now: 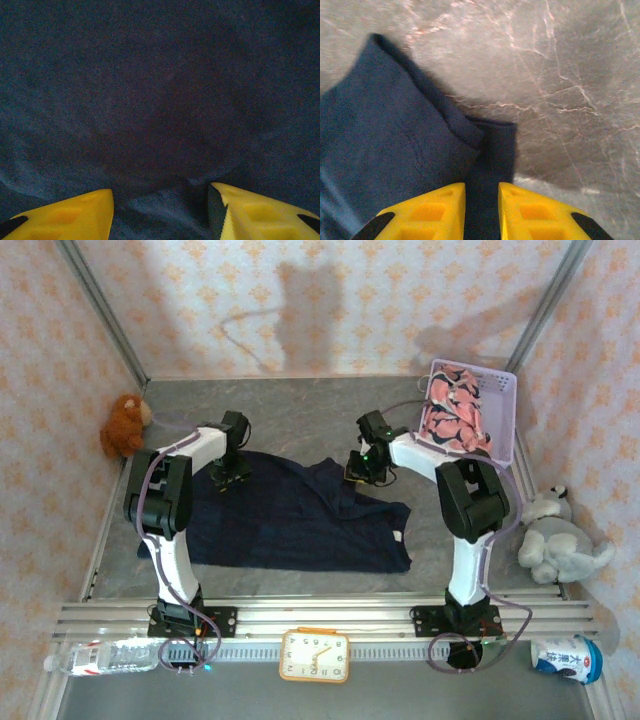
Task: Fold and stack the mixed laundry pile
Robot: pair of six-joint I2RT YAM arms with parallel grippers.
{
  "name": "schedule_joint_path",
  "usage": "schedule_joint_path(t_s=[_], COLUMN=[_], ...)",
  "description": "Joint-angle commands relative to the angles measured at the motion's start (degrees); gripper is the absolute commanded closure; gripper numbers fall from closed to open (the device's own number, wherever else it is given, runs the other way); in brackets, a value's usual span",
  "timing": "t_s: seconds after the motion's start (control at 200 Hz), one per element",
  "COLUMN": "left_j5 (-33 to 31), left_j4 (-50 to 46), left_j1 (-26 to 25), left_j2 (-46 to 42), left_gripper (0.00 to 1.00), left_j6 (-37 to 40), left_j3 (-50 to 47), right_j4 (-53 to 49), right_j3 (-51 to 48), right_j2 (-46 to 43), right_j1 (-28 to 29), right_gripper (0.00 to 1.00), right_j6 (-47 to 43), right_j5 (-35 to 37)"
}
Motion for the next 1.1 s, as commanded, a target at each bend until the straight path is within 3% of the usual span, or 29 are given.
schedule_joint_path(t_s=[0.0,0.045,0.105,0.2,0.285,0.52,0.651,0.691,0.776,0.906,0.986,1.096], left_j5=[0.5,0.6,0.6,0.7,0.6,0.4,0.7,0.8,0.9,1.3,1.8,1.2], left_j4=[-3.6,-3.5,-3.5,-3.4,-3.4,-3.4,-3.1,-3.0,-3.0,-2.8,-3.2,-4.5], left_j1=[0.4,0.5,0.5,0.4,0.5,0.5,0.5,0.5,0.5,0.5,0.5,0.5], left_j2=[1.1,1.1,1.3,1.3,1.2,0.7,0.6,0.4,0.4,0.1,-0.2,-1.3], left_gripper=[0.47,0.47,0.47,0.47,0.47,0.47,0.47,0.47,0.47,0.47,0.47,0.47], left_j6=[0.1,0.2,0.3,0.4,0.4,0.9,0.7,0.6,0.4,0.2,0.1,0.7], left_j3=[-3.3,-3.4,-3.4,-3.4,-3.4,-4.3,-5.1,-5.2,-5.3,-5.3,-4.8,-3.4], right_j4=[3.6,4.4,5.4,5.8,4.3,-3.9,-4.4,-6.0,-9.1,-10.5,-10.9,-6.0], right_j3=[-1.4,-1.6,-1.5,-0.7,1.6,18.4,25.6,28.5,31.4,27.4,23.8,16.9], right_j2=[-0.1,0.3,0.8,0.6,-1.0,0.4,5.0,7.3,9.2,6.9,5.0,1.8], right_j1=[0.3,0.4,0.4,0.6,0.1,-3.1,-6.2,-6.6,-6.5,-5.6,-5.0,-3.0], right_gripper=[0.68,0.61,0.61,0.86,1.0,1.0,1.0,0.9,0.83,0.48,0.47,0.58], right_j6=[3.5,4.2,5.1,5.9,4.7,-3.7,-4.5,-5.2,-6.4,-6.1,-5.5,-4.0], right_j5=[1.0,0.0,-1.2,-0.3,3.2,12.6,11.6,12.3,13.0,18.0,18.7,13.7])
